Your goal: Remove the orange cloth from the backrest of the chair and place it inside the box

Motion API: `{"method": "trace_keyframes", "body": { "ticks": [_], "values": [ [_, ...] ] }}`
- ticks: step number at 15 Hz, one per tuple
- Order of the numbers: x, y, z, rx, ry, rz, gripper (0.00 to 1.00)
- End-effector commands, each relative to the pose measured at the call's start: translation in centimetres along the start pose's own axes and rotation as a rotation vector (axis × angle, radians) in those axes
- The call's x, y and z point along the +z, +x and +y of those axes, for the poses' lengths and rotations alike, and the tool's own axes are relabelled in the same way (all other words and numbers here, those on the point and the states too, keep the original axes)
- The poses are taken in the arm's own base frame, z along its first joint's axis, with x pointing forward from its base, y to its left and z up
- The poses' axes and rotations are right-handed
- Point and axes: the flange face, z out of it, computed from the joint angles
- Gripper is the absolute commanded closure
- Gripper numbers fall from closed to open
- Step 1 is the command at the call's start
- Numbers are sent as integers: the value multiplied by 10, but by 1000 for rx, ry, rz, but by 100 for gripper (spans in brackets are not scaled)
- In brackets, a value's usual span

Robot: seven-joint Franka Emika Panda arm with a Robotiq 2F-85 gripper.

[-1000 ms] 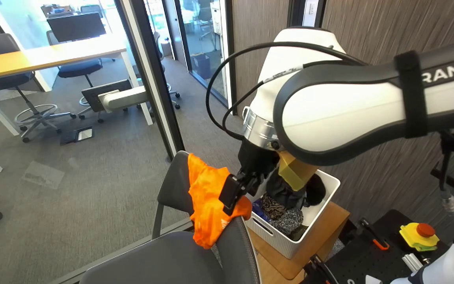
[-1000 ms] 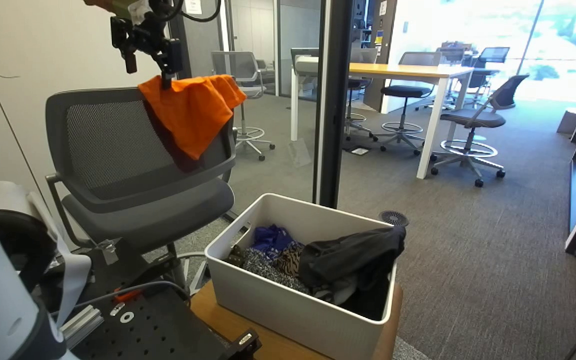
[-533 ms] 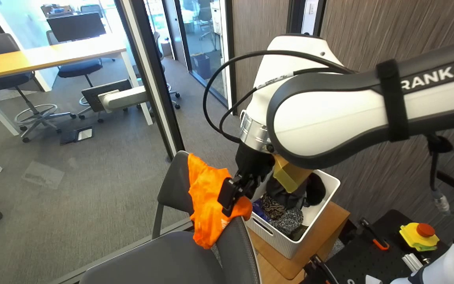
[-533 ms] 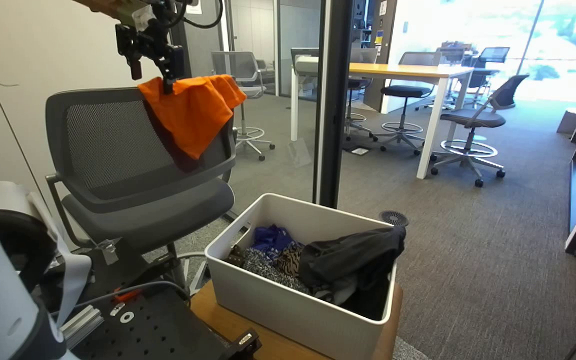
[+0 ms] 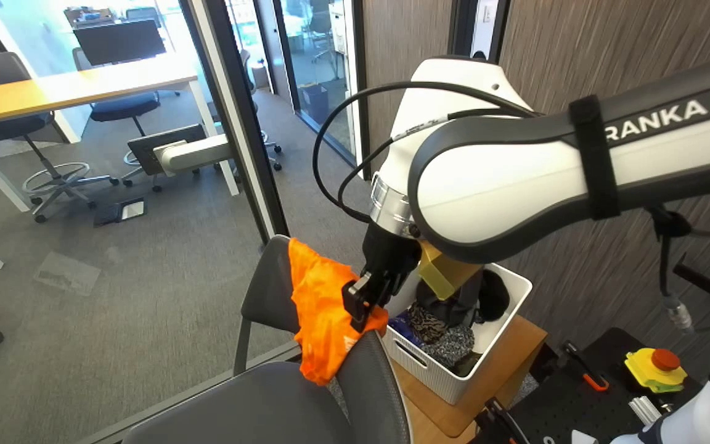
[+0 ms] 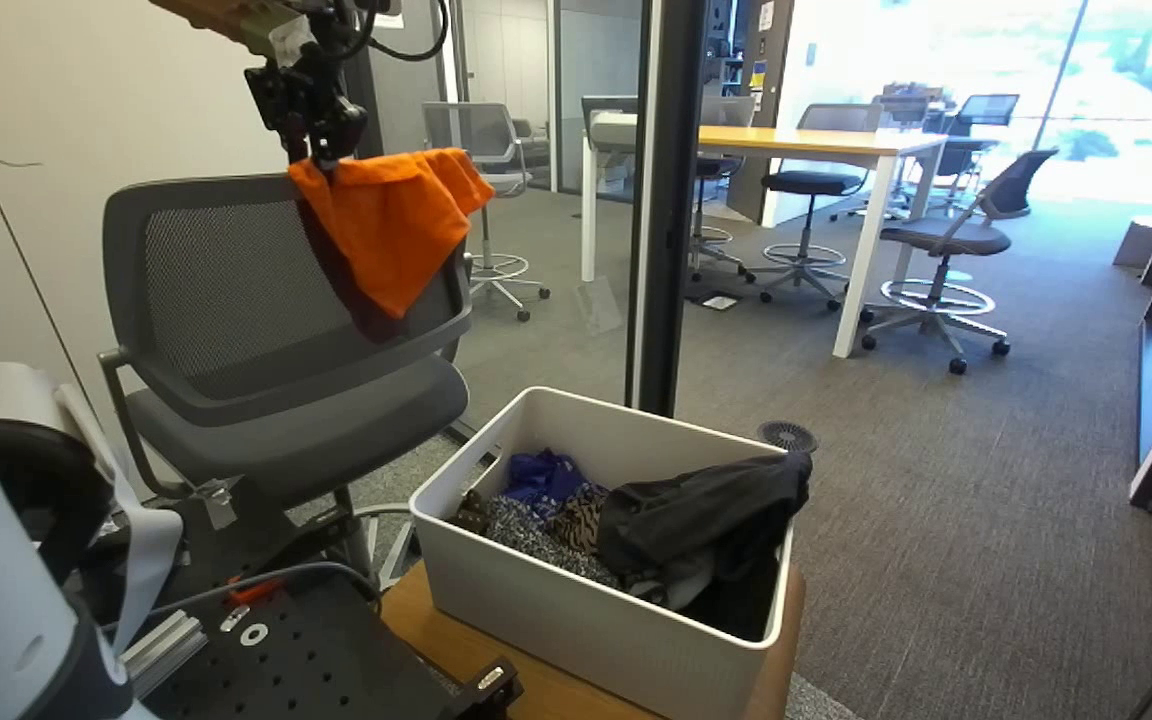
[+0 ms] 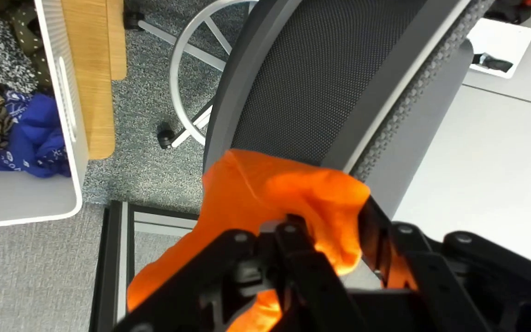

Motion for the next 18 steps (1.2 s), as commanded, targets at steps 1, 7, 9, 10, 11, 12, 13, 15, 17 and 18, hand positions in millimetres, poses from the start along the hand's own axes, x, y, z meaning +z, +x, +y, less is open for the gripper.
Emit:
{"method": "trace_keyframes", "body": {
  "ticks": [1, 7, 9, 10, 11, 12, 13, 15, 17, 18],
  "values": [
    [-7, 8, 0, 13, -11, 32, 86],
    [-29, 11, 5, 34, -10, 62, 87],
    [-43, 11, 7, 36, -10, 79, 87],
    [-52, 11, 8, 34, -11, 94, 87],
    [-65, 12, 10, 33, -18, 118, 90],
    [-79, 13, 13, 28, -22, 144, 96],
    [-97, 14, 18, 29, -26, 176, 96],
    [-130, 14, 29, 36, -29, 235, 94],
    [-161, 12, 44, 51, -30, 288, 93],
    [-175, 11, 54, 61, -33, 315, 90]
  ]
}}
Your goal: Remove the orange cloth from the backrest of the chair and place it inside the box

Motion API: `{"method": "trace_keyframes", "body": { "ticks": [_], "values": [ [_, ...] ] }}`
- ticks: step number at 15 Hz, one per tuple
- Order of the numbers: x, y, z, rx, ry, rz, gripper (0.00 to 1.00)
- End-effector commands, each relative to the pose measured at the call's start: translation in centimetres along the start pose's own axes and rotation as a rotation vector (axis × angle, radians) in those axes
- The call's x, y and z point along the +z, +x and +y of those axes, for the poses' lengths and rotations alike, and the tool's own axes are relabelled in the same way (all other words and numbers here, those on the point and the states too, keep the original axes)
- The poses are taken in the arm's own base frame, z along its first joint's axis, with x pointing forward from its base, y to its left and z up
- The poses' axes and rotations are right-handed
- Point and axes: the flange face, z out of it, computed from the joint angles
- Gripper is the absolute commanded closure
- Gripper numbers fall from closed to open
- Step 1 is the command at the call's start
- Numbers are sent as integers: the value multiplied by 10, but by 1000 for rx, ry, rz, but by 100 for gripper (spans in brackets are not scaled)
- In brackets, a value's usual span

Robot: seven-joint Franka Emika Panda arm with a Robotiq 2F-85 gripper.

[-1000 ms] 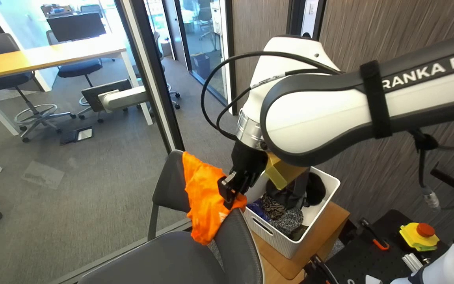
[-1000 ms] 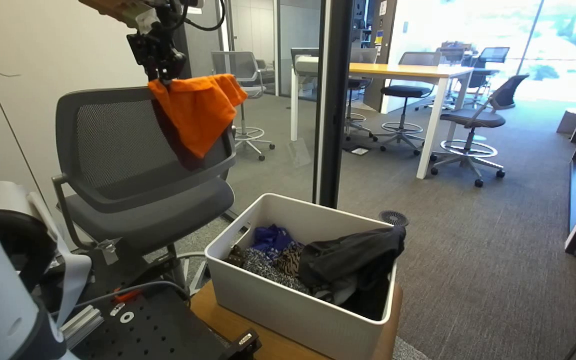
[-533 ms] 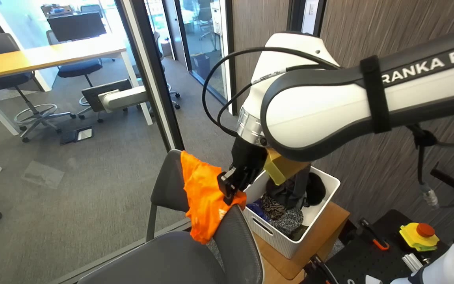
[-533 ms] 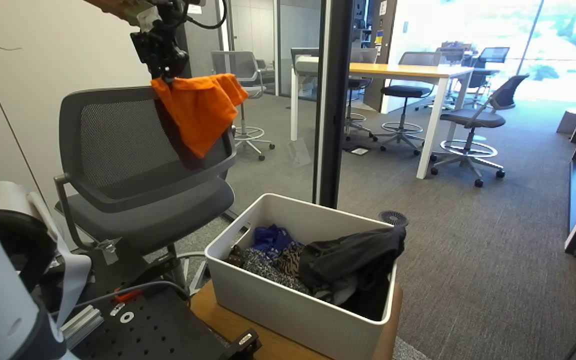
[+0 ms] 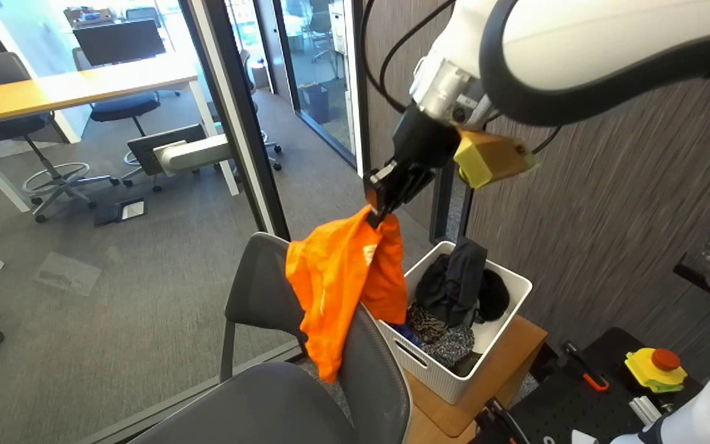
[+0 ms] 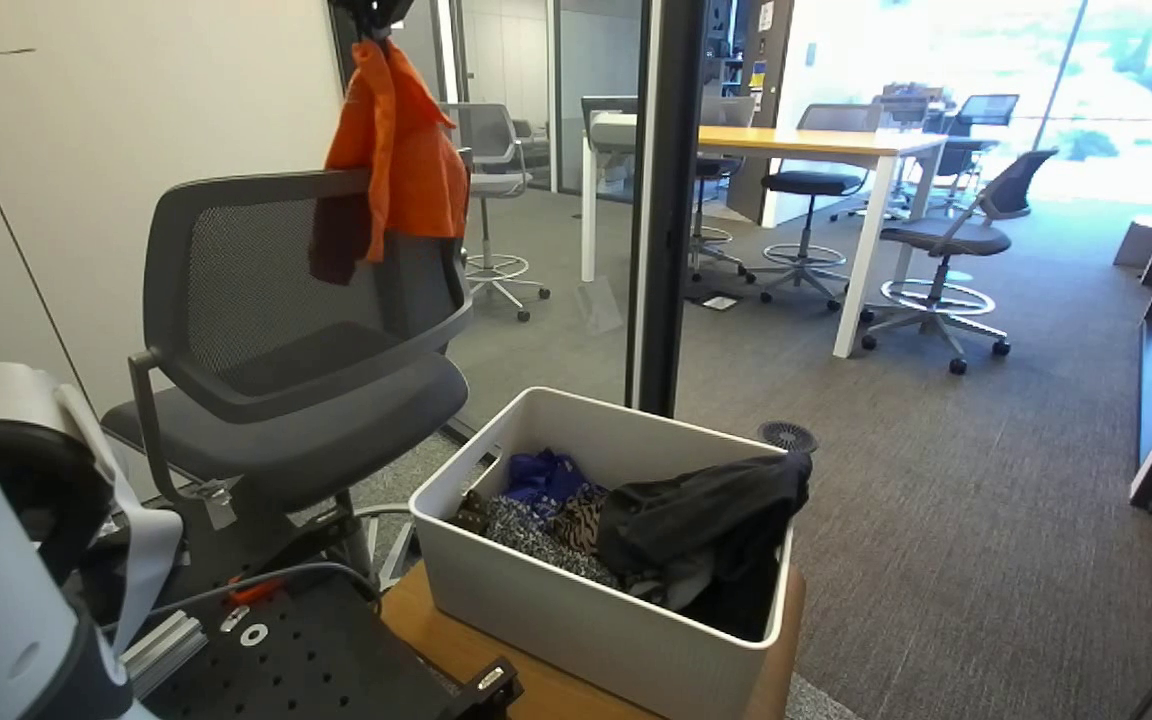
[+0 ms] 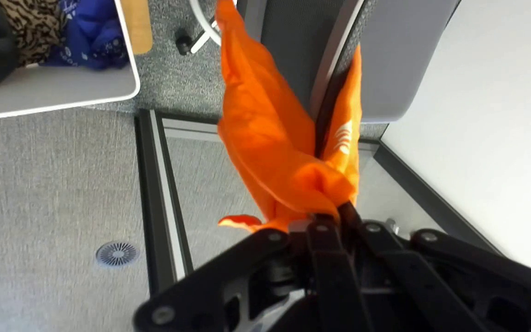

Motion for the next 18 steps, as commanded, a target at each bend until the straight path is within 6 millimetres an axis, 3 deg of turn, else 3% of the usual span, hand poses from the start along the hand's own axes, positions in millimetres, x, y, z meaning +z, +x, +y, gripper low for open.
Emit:
{"method": "trace_keyframes", "body": {
  "ticks": [1, 6, 10, 14, 18],
  "values": [
    [-57, 10, 32, 20, -9, 98, 92],
    [-102, 19, 104, 96, -32, 198, 90],
    [-106, 18, 167, 157, -47, 204, 89],
    [-84, 5, 210, 187, -69, 150, 90],
    [-35, -19, 242, 219, -85, 35, 89]
  ]
}}
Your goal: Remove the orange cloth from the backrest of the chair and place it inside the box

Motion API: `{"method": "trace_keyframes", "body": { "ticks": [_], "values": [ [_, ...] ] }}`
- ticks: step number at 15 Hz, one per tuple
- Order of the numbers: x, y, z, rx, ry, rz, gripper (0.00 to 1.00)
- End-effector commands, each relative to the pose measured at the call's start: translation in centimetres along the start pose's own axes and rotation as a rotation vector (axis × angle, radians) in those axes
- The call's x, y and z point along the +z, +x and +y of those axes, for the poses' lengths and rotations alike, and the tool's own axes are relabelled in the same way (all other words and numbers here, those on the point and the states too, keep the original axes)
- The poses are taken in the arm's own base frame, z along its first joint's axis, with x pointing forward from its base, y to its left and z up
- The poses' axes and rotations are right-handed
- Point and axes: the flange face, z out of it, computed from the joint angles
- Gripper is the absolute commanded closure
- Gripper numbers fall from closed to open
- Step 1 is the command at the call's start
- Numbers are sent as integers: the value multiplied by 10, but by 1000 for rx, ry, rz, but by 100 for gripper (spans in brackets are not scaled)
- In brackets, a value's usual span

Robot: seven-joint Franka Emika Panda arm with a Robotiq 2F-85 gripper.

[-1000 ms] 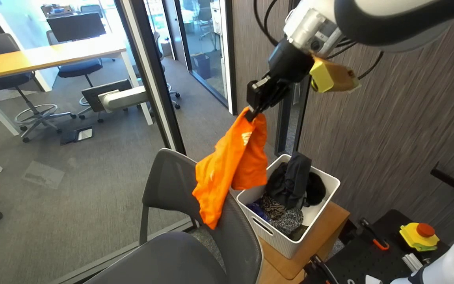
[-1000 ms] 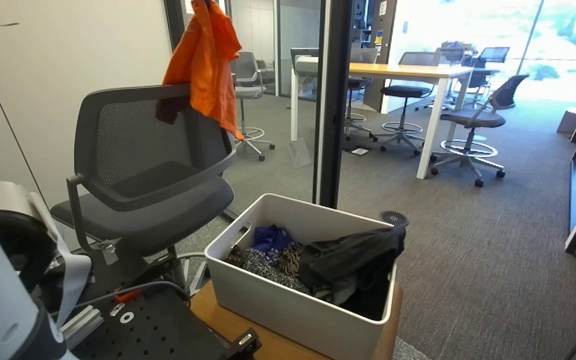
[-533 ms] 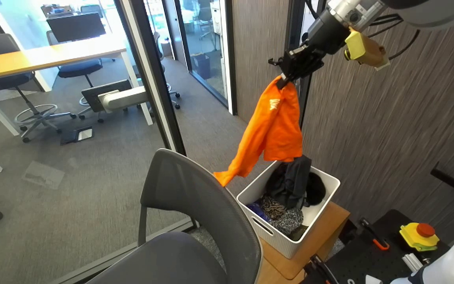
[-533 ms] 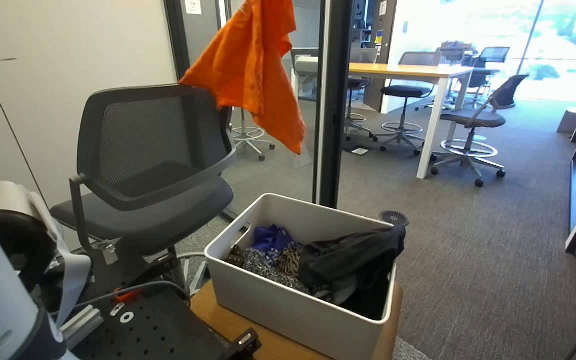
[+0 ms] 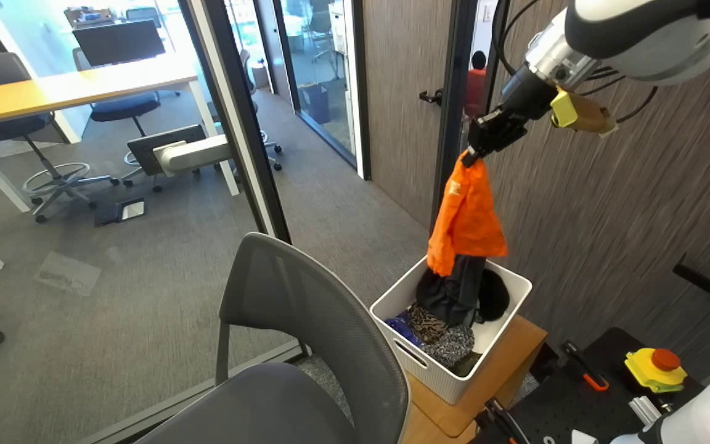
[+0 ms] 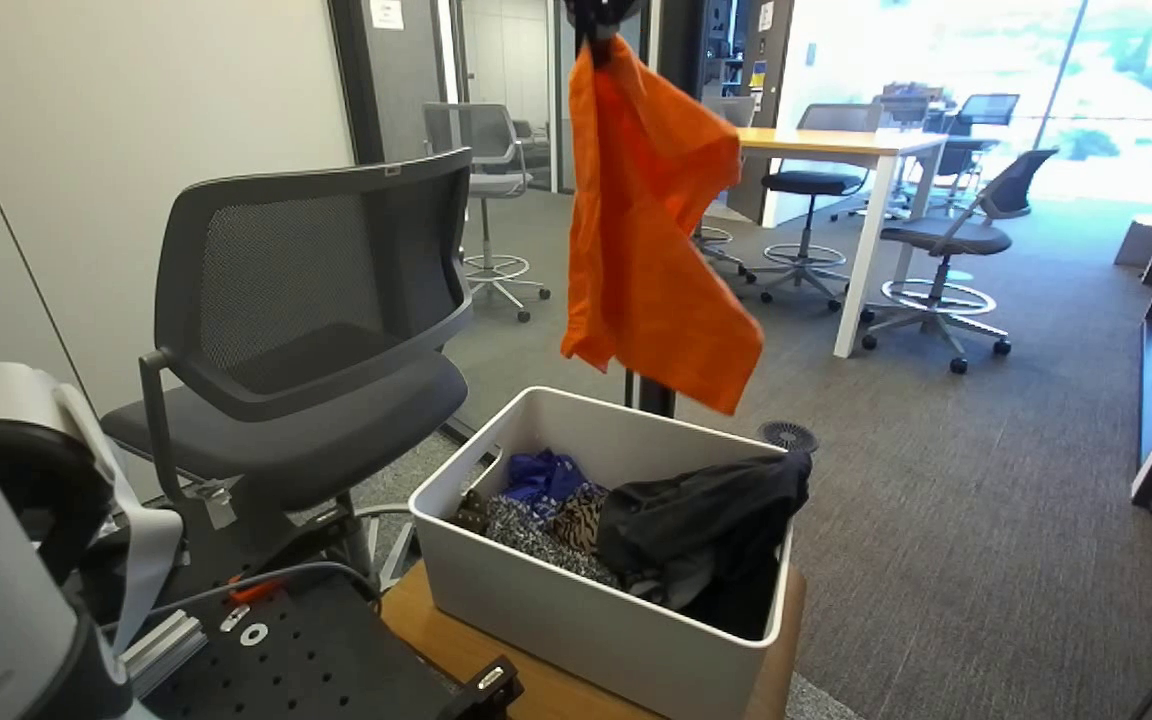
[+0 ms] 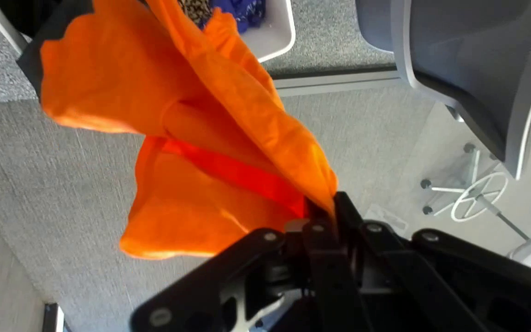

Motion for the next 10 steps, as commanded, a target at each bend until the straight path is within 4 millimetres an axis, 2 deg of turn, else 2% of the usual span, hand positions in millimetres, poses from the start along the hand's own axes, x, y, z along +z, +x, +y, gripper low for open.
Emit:
{"method": "trace_keyframes", "body": {
  "ticks": [1, 6, 10],
  "values": [
    [36, -18, 27, 4, -45, -94, 90],
    [93, -55, 73, 59, -125, -251, 90],
    [126, -76, 96, 82, -158, -350, 90]
  ]
}}
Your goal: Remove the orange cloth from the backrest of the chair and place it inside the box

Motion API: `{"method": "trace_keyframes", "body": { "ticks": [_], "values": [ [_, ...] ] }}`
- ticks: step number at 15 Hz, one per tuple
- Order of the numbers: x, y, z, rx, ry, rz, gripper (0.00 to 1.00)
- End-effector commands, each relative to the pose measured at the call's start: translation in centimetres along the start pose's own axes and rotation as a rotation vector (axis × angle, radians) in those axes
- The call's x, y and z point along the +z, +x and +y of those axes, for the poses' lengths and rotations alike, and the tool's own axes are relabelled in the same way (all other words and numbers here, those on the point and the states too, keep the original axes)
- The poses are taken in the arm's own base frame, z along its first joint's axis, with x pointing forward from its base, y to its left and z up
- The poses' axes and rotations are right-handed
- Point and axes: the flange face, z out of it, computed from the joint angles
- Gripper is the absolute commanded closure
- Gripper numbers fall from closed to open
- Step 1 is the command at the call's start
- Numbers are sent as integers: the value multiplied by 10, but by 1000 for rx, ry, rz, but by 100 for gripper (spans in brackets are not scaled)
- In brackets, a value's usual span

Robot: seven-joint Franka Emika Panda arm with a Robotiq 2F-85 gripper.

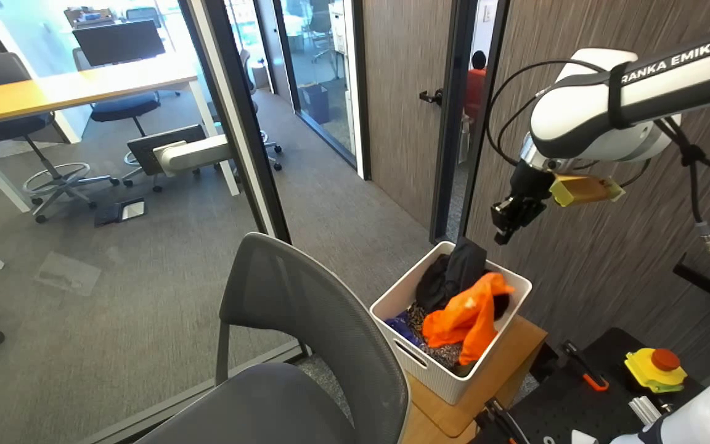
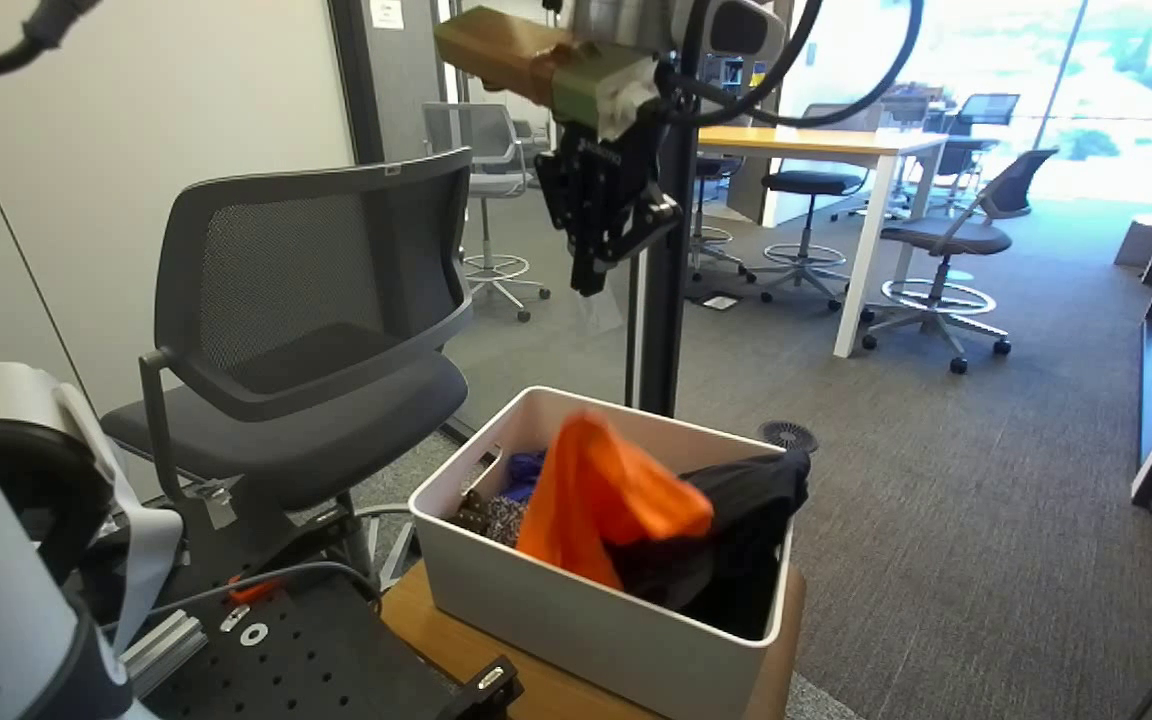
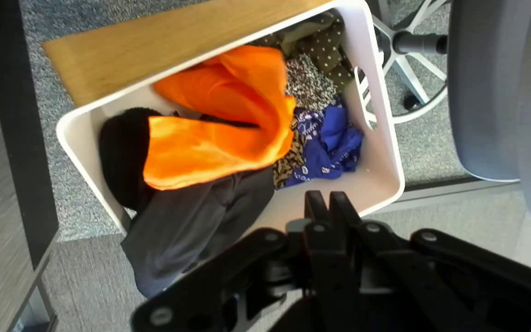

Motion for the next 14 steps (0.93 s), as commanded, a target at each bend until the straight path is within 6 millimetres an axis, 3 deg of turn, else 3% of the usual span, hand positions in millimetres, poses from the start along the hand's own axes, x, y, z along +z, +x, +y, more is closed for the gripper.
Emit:
{"method": "trace_keyframes", "body": {
  "ticks": [1, 5, 11, 12, 14],
  "values": [
    [27, -3, 12, 1, -32, -58, 90],
    [52, -7, 17, 2, -42, -125, 91],
    [62, -8, 25, 22, -48, -161, 91],
    [61, -8, 25, 29, -48, -165, 64],
    [51, -12, 27, 27, -49, -155, 65]
  ]
}}
